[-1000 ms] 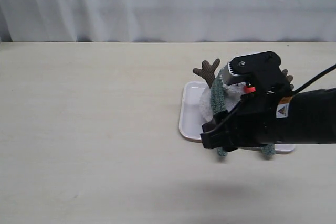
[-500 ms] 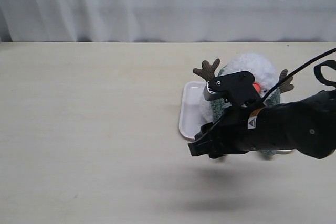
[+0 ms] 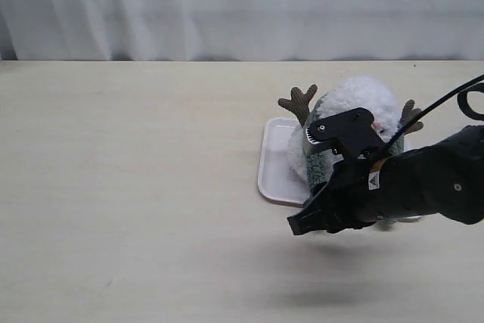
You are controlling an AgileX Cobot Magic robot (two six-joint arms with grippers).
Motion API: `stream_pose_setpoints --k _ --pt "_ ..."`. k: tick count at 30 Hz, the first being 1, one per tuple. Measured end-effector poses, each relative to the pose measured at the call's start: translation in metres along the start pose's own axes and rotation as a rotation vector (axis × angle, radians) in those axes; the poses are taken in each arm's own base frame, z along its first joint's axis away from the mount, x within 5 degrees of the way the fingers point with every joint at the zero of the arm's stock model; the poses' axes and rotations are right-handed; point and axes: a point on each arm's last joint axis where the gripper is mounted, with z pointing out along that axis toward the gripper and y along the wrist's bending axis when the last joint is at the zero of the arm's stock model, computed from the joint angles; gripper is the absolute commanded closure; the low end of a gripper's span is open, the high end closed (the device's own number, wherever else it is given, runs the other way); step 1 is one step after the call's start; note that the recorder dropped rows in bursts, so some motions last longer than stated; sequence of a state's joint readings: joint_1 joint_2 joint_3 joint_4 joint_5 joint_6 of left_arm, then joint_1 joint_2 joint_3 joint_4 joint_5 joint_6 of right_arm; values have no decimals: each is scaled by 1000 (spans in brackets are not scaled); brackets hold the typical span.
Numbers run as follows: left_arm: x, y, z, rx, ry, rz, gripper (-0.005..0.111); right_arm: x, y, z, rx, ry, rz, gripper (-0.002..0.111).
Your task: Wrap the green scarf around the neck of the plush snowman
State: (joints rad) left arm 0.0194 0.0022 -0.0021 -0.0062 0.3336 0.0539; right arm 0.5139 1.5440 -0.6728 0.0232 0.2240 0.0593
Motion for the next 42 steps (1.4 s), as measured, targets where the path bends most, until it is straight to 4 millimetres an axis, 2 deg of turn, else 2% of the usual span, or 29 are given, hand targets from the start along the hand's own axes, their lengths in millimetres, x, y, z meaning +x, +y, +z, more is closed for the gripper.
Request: stream_pose_setpoints --k 8,12,16,20,26,28,34,39,42 --pt "0 0 0 0 2 0 107 -4 -6 -4 64 -20 -81 73" --pt "0 0 0 0 2 0 107 -26 -10 -26 127 -152 -111 73" --pt "0 0 0 0 2 0 107 -38 -8 -57 203 -287 -228 73" --pt "0 0 0 0 2 0 107 -42 -2 -83 336 -389 -288 73" --pt "0 0 0 0 2 0 107 -35 9 -105 620 -425 -184 73" --pt "0 0 0 0 2 0 107 -27 17 -103 606 -378 -135 73" --pt "0 0 0 0 2 0 107 -11 49 -76 287 -211 -91 71" --pt "0 0 0 0 2 0 107 -4 56 -48 282 -108 -86 49" --pt "0 0 0 0 2 0 107 0 57 -32 300 -70 -82 47"
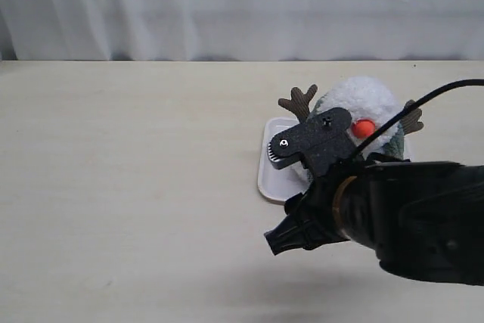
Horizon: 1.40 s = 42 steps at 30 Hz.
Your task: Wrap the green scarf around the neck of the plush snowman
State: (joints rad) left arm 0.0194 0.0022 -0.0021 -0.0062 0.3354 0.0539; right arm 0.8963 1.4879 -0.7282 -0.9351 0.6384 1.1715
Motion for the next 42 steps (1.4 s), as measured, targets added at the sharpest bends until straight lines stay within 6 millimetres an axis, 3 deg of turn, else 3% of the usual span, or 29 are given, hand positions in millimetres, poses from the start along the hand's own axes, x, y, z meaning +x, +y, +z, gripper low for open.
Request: stream_pose_setpoints --k 5,12,14,17,21,22,29,35,42 --pt "0 0 0 0 0 0 107 3 3 19 55 15 46 48" --pt "0 0 0 0 0 0 107 6 -10 53 45 76 130 53" --pt "0 0 0 0 0 0 107 8 -13 66 15 95 141 61" --pt "0 0 0 0 0 0 107 8 -11 77 -26 79 127 83" --pt "0 0 0 0 0 0 107 13 -14 92 -2 99 106 98" --pt "0 0 0 0 0 0 107 14 -14 93 -1 101 101 104" --pt "0 0 0 0 0 0 107 6 -19 80 -4 71 36 104" --pt "0 0 0 0 0 0 107 7 -47 53 195 161 -84 104" --pt "0 0 0 0 0 0 107 14 -47 60 225 222 -139 104"
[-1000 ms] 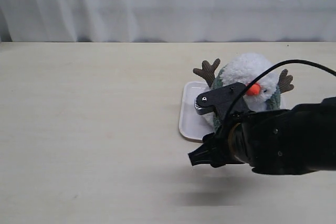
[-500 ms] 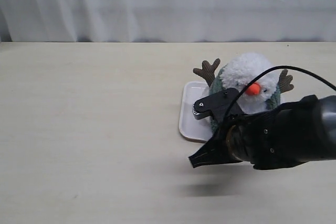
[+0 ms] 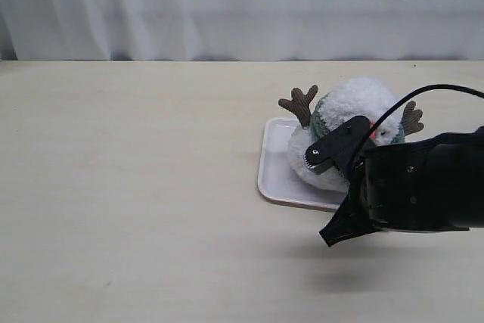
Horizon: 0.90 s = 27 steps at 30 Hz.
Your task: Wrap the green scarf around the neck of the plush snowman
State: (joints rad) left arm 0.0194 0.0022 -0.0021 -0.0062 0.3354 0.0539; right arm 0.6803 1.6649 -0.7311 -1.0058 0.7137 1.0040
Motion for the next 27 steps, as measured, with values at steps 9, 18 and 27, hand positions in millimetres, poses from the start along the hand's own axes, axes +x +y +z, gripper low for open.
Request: stream_pose_setpoints --k 9,18,27 --pt "0 0 0 0 0 0 107 6 11 18 10 61 -74 104" --pt "0 0 0 0 0 0 107 3 9 15 15 37 -85 83" --pt "0 0 0 0 0 0 107 -3 -7 -13 -19 -39 11 59"
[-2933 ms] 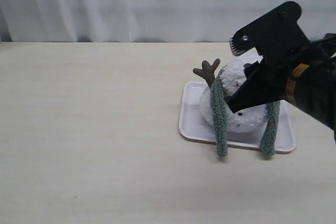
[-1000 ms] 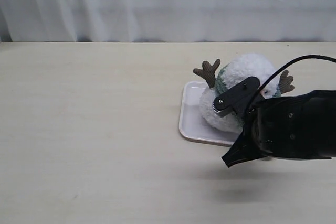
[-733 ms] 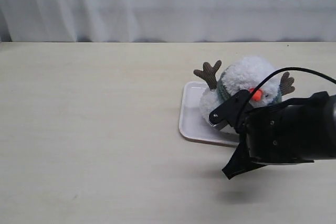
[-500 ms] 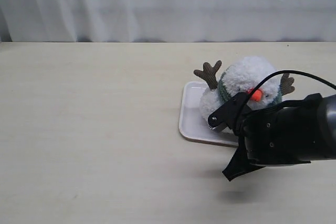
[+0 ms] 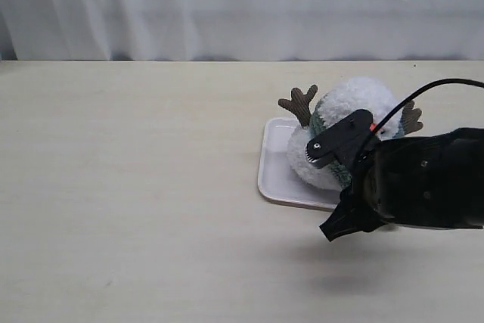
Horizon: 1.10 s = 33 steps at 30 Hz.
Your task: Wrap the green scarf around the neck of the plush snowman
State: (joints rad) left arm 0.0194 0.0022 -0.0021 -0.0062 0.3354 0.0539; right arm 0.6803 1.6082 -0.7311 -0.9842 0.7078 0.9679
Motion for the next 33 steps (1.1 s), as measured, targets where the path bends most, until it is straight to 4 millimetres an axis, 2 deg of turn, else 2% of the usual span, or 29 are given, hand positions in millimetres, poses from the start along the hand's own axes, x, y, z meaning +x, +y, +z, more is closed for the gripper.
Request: stream_pose_setpoints --k 11,18,26,33 --pt "0 0 0 0 0 0 107 4 -24 -56 -150 -80 112 60" --pt "0 0 0 0 0 0 107 13 -49 -99 -207 -207 206 60" --pt "0 0 0 0 0 0 107 37 -80 -152 -300 -397 316 60" --pt "0 0 0 0 0 0 107 70 -108 -193 -364 -599 421 60"
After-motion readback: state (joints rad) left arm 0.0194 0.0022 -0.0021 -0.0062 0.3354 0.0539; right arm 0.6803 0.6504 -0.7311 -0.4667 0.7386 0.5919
